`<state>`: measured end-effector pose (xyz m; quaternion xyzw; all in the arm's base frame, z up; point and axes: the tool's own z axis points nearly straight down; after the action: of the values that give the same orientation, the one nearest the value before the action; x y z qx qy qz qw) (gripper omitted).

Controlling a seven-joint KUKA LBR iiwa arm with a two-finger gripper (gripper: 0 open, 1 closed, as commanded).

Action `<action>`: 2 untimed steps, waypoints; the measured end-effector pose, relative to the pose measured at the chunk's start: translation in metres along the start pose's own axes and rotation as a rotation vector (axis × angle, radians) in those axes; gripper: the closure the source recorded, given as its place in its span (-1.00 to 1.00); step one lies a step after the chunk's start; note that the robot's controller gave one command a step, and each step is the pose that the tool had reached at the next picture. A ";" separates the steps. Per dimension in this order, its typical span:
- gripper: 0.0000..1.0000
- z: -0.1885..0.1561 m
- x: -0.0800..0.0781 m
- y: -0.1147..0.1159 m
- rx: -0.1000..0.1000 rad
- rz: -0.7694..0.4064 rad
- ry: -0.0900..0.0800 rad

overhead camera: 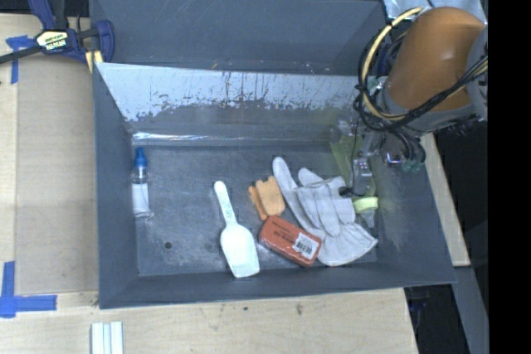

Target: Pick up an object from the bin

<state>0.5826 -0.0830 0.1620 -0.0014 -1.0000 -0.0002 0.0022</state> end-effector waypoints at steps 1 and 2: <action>-1.00 -0.005 -0.002 0.000 0.001 -0.002 -0.008; -1.00 0.031 -0.012 0.014 0.001 0.092 -0.013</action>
Offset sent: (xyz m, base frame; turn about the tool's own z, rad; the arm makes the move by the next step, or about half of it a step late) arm 0.0225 0.0394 -0.0920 0.2260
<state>0.5943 -0.0688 0.1311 -0.0472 -0.9989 0.0004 -0.0042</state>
